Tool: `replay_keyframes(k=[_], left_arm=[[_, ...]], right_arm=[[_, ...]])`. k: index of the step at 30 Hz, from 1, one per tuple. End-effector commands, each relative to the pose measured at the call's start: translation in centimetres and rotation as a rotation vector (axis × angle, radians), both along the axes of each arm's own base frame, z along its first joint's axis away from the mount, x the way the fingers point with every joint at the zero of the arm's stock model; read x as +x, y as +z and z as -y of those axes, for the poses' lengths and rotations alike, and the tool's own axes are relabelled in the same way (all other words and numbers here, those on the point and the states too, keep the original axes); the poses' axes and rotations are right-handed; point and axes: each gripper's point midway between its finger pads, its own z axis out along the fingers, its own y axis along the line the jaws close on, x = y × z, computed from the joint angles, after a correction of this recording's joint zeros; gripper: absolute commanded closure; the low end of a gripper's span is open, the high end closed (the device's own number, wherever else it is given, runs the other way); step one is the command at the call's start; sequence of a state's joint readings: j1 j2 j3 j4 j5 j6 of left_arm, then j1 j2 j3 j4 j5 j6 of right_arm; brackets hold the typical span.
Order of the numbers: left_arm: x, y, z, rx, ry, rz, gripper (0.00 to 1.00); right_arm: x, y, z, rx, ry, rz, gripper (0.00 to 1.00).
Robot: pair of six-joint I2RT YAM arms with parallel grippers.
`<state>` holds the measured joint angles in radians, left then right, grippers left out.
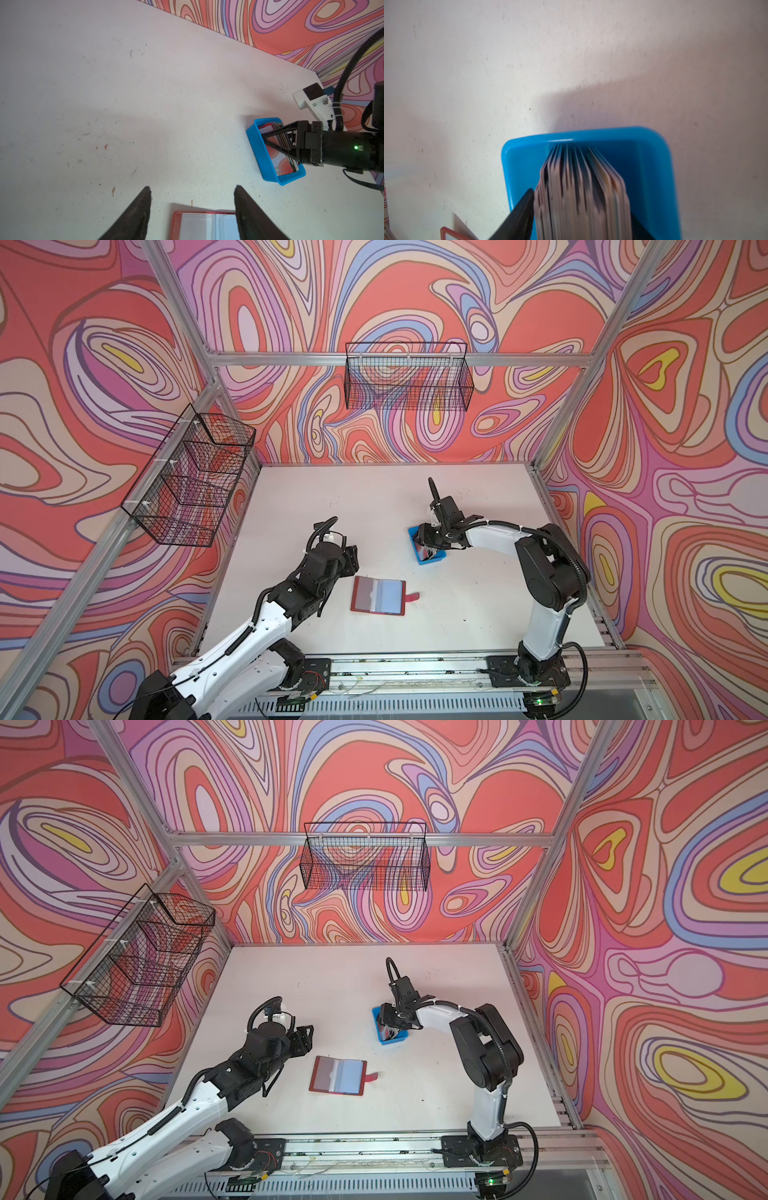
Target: Put the credit cards into the card holder
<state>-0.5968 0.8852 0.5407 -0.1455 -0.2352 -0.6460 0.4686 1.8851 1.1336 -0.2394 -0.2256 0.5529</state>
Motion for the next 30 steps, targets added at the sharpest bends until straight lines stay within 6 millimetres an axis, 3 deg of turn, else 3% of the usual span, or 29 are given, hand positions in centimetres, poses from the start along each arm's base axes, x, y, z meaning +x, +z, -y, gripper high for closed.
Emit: replay_keyframes(k=[1, 16, 30], left_arm=[[0.3, 1.3, 0.6, -0.012, -0.018, 0.023, 0.35], [0.4, 1.0, 0.6, -0.010, -0.017, 0.015, 0.35], [0.4, 1.1, 0.4, -0.003, -0.013, 0.019, 0.35]], right_arm=[[0.0, 0.4, -0.1, 0.018, -0.002, 0.010, 0.39], [-0.1, 3.0, -0.5, 0.064, 0.021, 0.067, 0.33], [0.4, 2.2, 1.9, -0.079, -0.047, 0.065, 0.33]])
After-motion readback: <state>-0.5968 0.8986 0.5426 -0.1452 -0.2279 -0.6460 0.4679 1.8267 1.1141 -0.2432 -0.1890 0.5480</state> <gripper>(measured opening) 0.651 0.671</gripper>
